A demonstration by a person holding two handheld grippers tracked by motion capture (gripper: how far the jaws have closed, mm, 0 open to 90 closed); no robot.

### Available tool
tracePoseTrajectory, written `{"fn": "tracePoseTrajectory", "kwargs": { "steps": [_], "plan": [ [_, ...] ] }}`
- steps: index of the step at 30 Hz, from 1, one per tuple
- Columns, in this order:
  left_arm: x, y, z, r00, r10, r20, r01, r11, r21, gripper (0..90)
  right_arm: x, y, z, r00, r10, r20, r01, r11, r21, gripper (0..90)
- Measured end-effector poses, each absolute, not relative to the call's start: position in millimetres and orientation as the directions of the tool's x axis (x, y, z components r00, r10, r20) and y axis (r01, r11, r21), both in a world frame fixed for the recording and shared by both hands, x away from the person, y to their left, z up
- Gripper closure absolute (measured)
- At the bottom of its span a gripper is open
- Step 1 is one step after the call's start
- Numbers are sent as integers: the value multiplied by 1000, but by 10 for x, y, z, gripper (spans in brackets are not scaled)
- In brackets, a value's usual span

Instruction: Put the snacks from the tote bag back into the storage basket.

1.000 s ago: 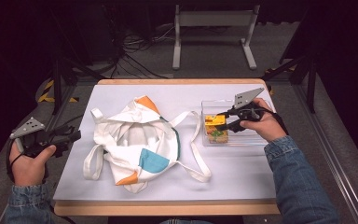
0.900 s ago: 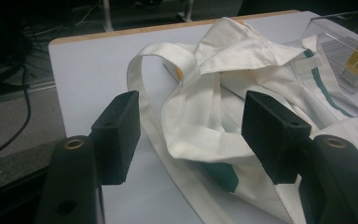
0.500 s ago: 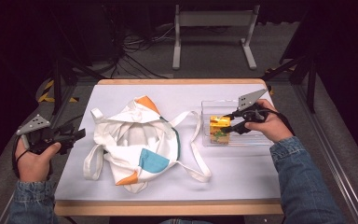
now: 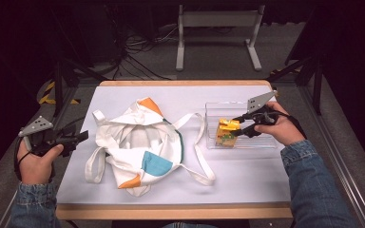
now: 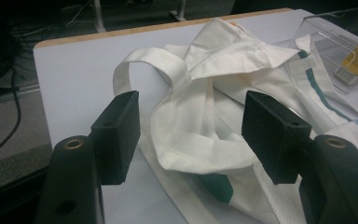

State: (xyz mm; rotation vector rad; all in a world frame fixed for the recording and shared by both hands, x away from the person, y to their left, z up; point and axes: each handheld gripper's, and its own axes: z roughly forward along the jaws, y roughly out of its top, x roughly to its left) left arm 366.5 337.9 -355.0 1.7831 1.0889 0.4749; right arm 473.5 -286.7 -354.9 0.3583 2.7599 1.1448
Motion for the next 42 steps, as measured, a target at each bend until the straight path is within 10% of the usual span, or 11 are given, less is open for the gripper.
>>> {"fn": "tracePoseTrajectory", "kwargs": {
  "steps": [17,42],
  "plan": [
    [3620,3389,-3549,523,840,-144,472,-145,870,372,4455,-2847,-3131,-917,397,-29,213,549,808,236],
    [3521,3406,-3567,561,819,-120,470,-196,860,317,3779,-3164,-2936,-745,664,-59,266,377,887,186]
  ]
}}
